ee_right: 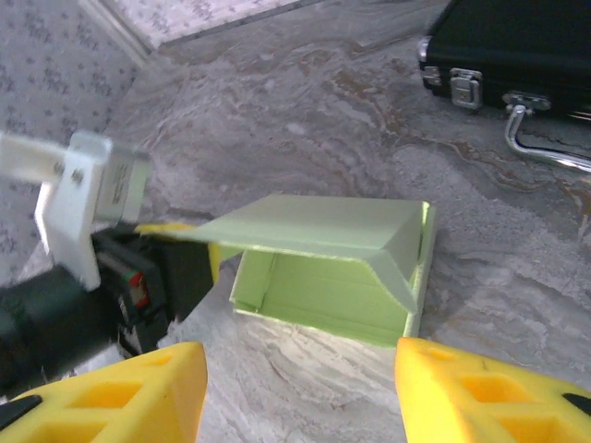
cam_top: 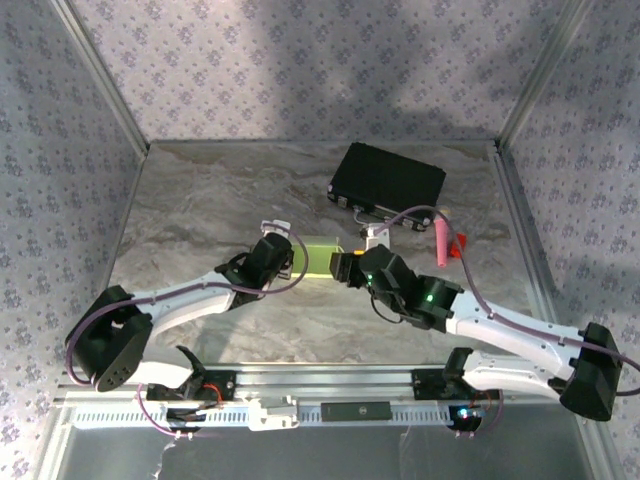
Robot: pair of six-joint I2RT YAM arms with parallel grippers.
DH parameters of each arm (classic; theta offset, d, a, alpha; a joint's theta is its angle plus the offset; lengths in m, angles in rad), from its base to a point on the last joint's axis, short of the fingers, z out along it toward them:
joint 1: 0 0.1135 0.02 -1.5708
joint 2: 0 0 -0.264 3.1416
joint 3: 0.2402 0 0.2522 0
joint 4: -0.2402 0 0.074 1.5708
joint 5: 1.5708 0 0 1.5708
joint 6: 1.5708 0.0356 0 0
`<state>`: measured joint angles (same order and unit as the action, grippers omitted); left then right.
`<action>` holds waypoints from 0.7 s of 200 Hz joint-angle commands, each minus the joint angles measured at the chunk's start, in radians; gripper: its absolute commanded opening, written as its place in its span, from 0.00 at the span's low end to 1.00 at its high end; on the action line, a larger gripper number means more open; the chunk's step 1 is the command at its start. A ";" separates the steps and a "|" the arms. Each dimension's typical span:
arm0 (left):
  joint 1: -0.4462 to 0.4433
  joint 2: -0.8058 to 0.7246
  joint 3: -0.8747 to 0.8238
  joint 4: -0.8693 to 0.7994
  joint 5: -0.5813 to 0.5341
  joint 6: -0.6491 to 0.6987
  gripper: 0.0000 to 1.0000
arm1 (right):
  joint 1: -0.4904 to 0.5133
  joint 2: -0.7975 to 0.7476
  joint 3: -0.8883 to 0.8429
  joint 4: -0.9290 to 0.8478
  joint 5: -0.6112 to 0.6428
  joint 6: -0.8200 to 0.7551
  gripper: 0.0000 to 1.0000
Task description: Fold the paper box
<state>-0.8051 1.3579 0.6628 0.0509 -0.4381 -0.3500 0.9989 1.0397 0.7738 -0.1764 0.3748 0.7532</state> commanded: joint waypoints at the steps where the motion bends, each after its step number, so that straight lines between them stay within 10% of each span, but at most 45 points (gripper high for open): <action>1: -0.013 -0.008 -0.033 0.043 0.003 -0.012 0.11 | -0.061 0.023 0.038 0.021 -0.048 0.106 0.56; 140: -0.040 -0.079 -0.084 0.002 0.018 -0.064 0.38 | -0.170 0.447 0.204 0.195 -0.281 0.288 0.36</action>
<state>-0.8341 1.3308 0.5896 0.0711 -0.4339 -0.3889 0.8391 1.4685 0.9649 -0.0132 0.1150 1.0191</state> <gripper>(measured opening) 0.343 0.362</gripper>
